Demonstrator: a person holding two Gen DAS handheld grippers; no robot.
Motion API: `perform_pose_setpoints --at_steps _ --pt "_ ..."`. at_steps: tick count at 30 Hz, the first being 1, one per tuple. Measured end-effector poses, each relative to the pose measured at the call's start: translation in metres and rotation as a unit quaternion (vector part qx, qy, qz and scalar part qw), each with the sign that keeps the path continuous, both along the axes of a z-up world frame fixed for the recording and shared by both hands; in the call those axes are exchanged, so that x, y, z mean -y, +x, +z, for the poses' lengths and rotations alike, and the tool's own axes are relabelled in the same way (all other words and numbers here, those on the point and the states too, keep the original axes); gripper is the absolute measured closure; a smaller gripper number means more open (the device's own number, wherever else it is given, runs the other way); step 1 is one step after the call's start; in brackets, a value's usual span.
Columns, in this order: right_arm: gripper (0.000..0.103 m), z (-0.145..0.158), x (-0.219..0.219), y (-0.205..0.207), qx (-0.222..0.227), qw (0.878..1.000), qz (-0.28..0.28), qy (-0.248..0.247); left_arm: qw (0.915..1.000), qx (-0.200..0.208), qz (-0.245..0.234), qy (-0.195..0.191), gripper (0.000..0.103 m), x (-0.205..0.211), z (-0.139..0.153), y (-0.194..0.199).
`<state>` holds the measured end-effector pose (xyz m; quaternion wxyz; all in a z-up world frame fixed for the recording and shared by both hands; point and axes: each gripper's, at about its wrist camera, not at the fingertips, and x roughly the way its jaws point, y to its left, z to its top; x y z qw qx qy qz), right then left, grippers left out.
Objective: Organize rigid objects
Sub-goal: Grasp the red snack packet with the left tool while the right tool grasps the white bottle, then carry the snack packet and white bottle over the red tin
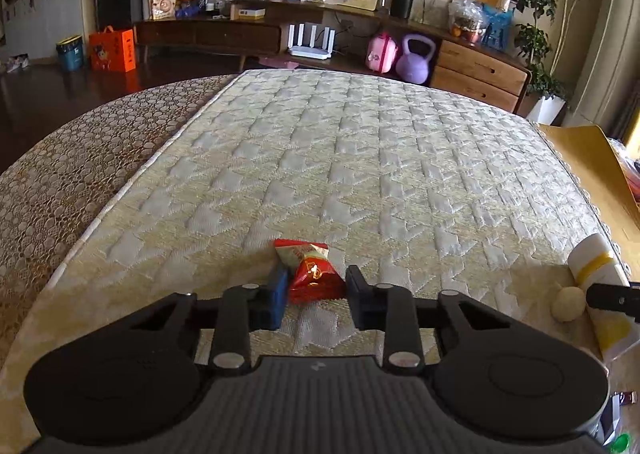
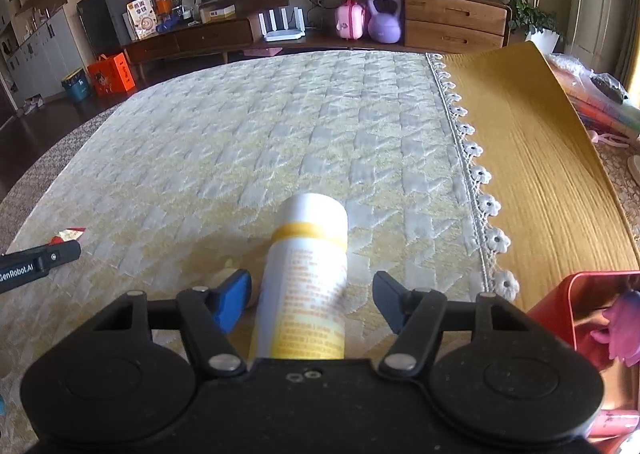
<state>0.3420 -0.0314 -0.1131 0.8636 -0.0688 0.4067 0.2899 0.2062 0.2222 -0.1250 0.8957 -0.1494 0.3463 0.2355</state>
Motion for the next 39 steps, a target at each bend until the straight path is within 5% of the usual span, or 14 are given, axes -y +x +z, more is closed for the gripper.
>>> perform_pose_setpoints --at_steps 2,11,22,39 --pt "0.058 0.0 0.0 0.001 -0.005 1.0 0.003 0.001 1.0 0.002 -0.004 0.001 0.074 -0.001 0.0 -0.001" --pt "0.059 0.005 0.004 -0.017 0.006 1.0 0.001 0.002 0.9995 0.002 -0.027 0.018 0.075 0.003 0.002 -0.003" --pt "0.059 0.034 0.044 -0.056 0.02 0.999 -0.017 0.025 0.9984 0.024 -0.05 -0.009 0.075 0.017 0.027 -0.023" --pt "0.059 0.083 0.121 -0.103 0.057 0.994 -0.073 0.053 0.9846 0.042 -0.167 -0.028 0.075 0.102 0.076 -0.04"
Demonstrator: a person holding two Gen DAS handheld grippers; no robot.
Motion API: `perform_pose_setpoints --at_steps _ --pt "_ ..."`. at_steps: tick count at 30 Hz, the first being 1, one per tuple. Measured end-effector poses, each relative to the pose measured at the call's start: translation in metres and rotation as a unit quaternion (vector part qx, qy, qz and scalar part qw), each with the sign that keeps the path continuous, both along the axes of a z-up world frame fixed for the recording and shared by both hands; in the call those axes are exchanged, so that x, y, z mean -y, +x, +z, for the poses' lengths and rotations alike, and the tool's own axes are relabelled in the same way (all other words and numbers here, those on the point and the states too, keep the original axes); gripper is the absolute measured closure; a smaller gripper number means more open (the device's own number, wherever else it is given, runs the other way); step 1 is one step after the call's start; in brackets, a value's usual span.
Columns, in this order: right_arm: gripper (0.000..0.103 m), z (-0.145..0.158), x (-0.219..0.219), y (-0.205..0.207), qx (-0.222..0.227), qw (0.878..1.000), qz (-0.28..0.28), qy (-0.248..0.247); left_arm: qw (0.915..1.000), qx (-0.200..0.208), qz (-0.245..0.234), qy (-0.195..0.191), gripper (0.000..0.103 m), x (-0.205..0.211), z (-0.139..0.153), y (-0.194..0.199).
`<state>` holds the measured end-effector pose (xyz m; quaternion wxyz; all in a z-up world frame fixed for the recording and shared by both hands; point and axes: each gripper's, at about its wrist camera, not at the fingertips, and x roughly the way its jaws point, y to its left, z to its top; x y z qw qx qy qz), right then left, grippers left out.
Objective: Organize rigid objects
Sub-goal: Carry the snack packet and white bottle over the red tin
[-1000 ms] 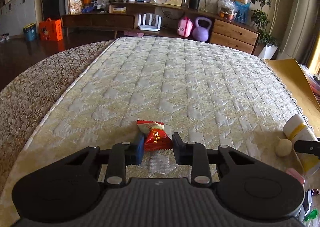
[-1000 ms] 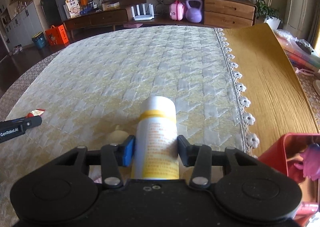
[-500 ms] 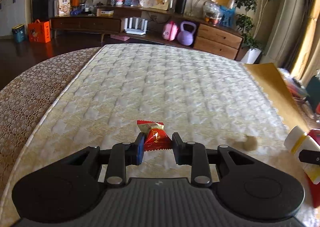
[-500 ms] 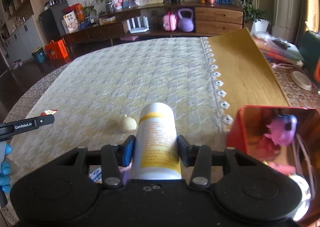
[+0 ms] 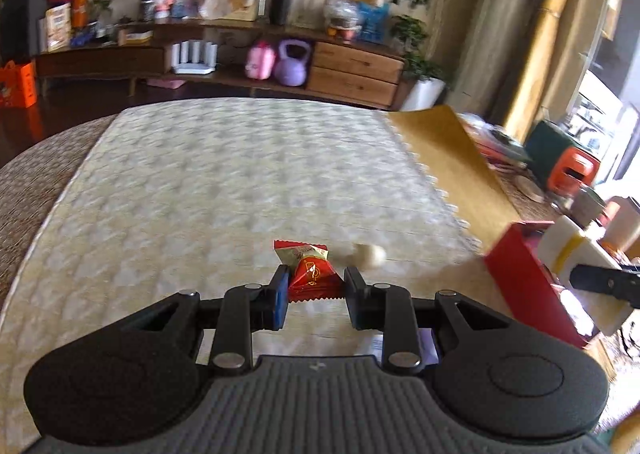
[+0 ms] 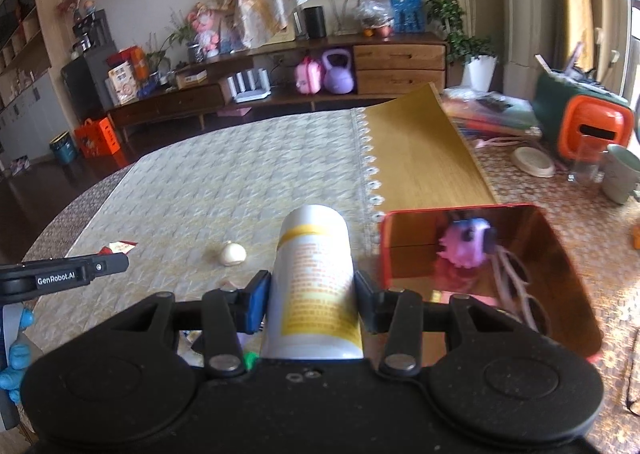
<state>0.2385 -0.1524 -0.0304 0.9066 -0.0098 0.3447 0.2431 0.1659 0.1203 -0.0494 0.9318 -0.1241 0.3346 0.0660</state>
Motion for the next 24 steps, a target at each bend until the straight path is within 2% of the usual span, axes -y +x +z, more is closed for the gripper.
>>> perform_pose_setpoints --at_steps 14,24 --pt "0.059 0.015 0.076 -0.006 0.022 0.998 -0.066 0.004 0.9962 0.01 -0.086 -0.002 0.075 0.088 0.025 0.022" --pt "0.059 0.005 0.119 0.008 0.021 0.994 -0.106 0.003 0.9854 -0.007 -0.17 0.014 0.075 0.166 0.019 0.052"
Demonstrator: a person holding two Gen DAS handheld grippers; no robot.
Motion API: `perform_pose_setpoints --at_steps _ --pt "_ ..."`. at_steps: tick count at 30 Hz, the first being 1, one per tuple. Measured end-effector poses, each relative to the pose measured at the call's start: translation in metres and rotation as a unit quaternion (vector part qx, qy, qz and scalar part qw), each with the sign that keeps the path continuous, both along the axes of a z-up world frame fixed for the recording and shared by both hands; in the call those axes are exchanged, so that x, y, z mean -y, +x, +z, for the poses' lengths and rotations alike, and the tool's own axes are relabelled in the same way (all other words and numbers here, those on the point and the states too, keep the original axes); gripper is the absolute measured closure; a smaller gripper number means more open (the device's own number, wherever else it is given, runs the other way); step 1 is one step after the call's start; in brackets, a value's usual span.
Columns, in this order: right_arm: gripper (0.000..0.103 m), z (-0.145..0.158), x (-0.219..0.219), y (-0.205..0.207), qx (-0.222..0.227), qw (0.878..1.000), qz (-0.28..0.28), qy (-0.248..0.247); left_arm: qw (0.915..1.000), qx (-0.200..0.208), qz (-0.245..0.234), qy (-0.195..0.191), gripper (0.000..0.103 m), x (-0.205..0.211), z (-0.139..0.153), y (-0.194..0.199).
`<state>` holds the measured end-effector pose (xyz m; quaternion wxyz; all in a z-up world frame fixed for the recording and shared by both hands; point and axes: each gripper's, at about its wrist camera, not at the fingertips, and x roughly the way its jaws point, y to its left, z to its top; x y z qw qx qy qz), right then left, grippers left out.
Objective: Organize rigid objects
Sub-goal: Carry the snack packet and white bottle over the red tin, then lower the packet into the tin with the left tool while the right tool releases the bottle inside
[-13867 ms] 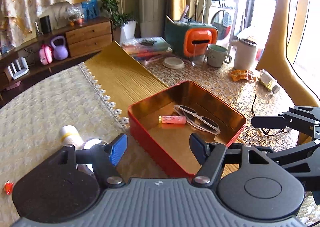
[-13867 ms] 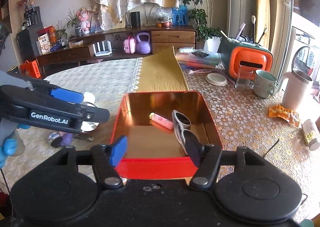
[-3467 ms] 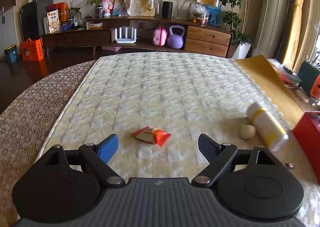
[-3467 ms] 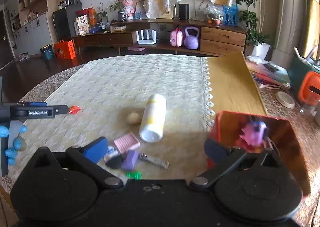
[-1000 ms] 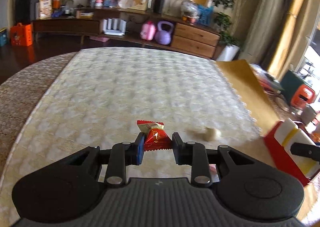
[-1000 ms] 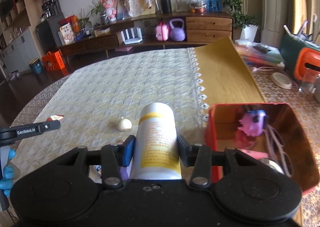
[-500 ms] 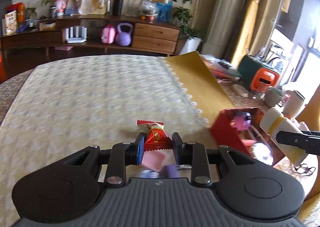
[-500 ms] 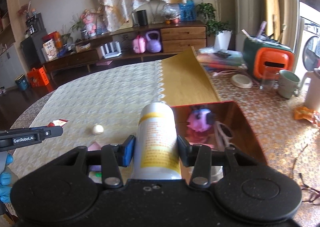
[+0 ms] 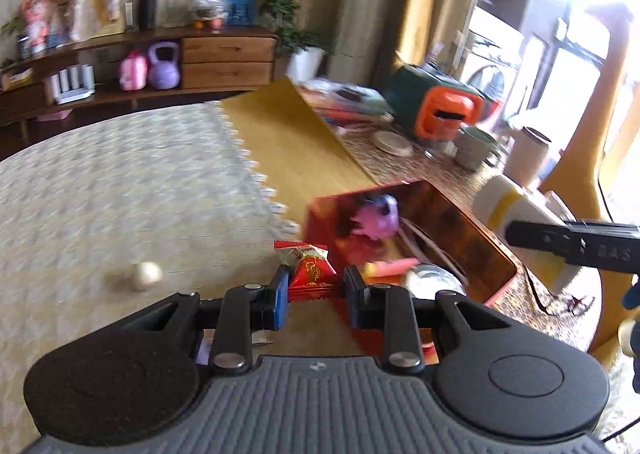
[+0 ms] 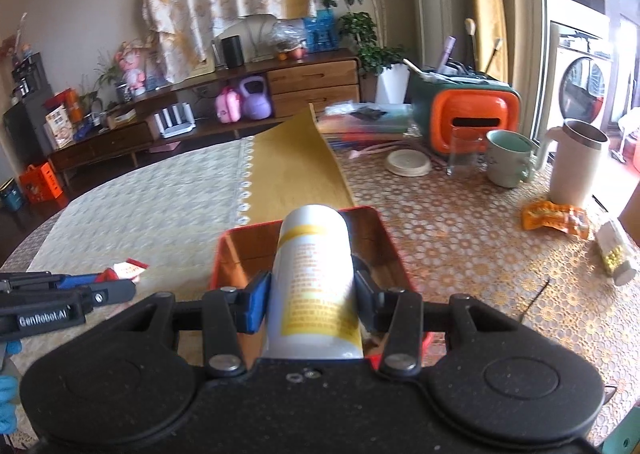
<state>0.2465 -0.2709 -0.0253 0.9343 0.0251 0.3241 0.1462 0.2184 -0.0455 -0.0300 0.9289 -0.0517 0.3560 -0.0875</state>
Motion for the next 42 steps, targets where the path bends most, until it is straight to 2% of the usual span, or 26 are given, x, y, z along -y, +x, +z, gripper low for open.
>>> perform_pose_setpoints --at_steps 8,20,31,42 --pt "0.059 -0.014 0.014 0.017 -0.009 1.0 -0.008 -0.005 0.9989 -0.018 -0.041 0.016 0.075 0.048 -0.013 0.039" --pt "0.059 -0.037 0.014 0.056 -0.026 0.999 -0.003 -0.023 0.9956 -0.061 -0.06 0.037 0.075 0.078 -0.043 0.103" --pt "0.059 -0.055 0.011 0.078 -0.036 0.999 0.002 -0.037 0.9935 -0.086 -0.054 0.052 0.075 0.085 -0.063 0.123" --pt "0.059 -0.067 0.006 0.078 -0.042 0.997 0.004 -0.061 0.9905 -0.104 -0.051 0.074 0.075 0.092 -0.069 0.134"
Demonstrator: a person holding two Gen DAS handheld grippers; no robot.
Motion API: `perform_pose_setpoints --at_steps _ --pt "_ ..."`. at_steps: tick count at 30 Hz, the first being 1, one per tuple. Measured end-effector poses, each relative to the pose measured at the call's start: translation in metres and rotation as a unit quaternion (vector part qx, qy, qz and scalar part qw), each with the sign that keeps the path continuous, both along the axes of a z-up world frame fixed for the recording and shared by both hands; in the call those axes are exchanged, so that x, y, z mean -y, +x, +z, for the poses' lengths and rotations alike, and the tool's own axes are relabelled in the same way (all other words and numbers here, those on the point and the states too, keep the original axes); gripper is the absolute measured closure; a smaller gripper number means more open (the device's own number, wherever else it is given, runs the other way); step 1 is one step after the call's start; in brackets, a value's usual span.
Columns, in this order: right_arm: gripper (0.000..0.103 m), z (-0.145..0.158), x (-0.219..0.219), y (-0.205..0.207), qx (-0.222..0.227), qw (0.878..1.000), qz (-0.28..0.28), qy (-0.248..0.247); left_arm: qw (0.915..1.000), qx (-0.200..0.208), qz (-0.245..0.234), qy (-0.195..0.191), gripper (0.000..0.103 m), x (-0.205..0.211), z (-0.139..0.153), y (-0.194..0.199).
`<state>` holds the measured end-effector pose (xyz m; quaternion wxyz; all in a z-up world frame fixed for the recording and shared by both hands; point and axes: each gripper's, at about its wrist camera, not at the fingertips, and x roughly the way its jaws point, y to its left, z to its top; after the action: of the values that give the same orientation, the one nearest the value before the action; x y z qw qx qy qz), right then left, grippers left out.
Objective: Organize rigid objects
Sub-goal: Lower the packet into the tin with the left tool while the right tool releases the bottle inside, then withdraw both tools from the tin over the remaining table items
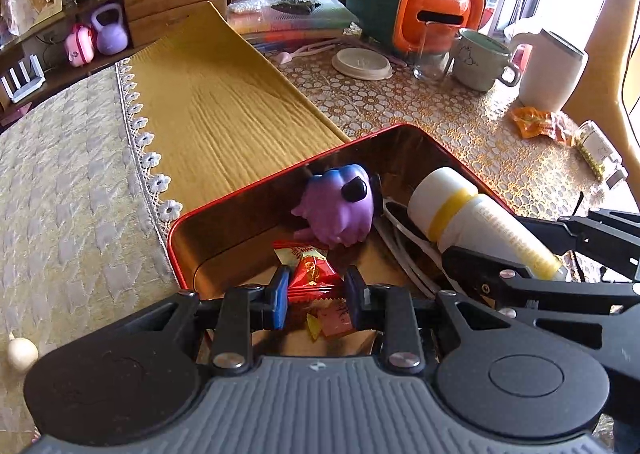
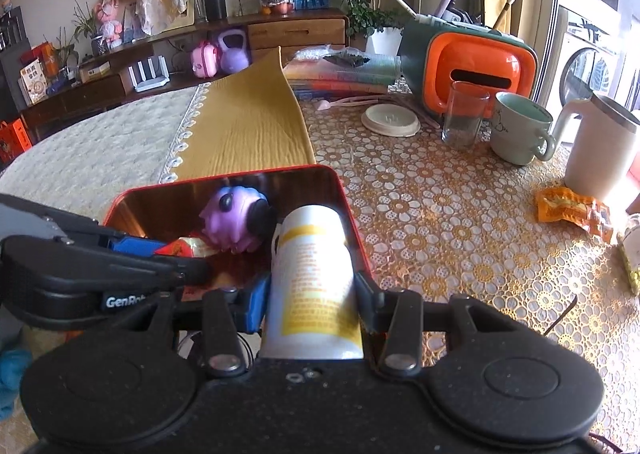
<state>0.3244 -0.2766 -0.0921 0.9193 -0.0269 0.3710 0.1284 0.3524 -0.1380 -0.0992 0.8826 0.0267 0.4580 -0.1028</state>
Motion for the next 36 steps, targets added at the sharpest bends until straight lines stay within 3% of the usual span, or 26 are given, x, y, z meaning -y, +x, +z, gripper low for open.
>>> perform_pose_setpoints --at_steps 6,9,11,13,25,36 --pt "0.058 0.001 -0.001 -0.003 0.001 1.0 0.002 -0.011 0.9995 -0.003 -0.013 0.03 0.074 0.007 -0.003 0.003" --pt "0.058 0.002 0.0 -0.005 -0.001 1.0 0.003 -0.014 0.9989 -0.004 -0.022 0.042 0.06 0.01 -0.003 0.003" --pt "0.058 0.003 0.0 -0.007 -0.002 1.0 0.001 -0.014 0.999 0.005 -0.015 0.041 0.044 0.008 0.0 0.001" --pt "0.058 0.004 0.002 -0.009 -0.004 1.0 0.0 -0.011 0.9994 0.009 -0.014 0.029 0.039 0.005 0.005 -0.001" --pt "0.047 0.026 0.001 -0.037 0.004 1.0 0.007 0.003 0.9995 0.028 -0.011 -0.01 0.039 -0.013 0.031 -0.031" --pt "0.037 0.059 -0.008 -0.072 0.019 0.999 0.022 0.026 0.9972 0.063 -0.018 -0.034 0.039 -0.051 0.076 -0.08"
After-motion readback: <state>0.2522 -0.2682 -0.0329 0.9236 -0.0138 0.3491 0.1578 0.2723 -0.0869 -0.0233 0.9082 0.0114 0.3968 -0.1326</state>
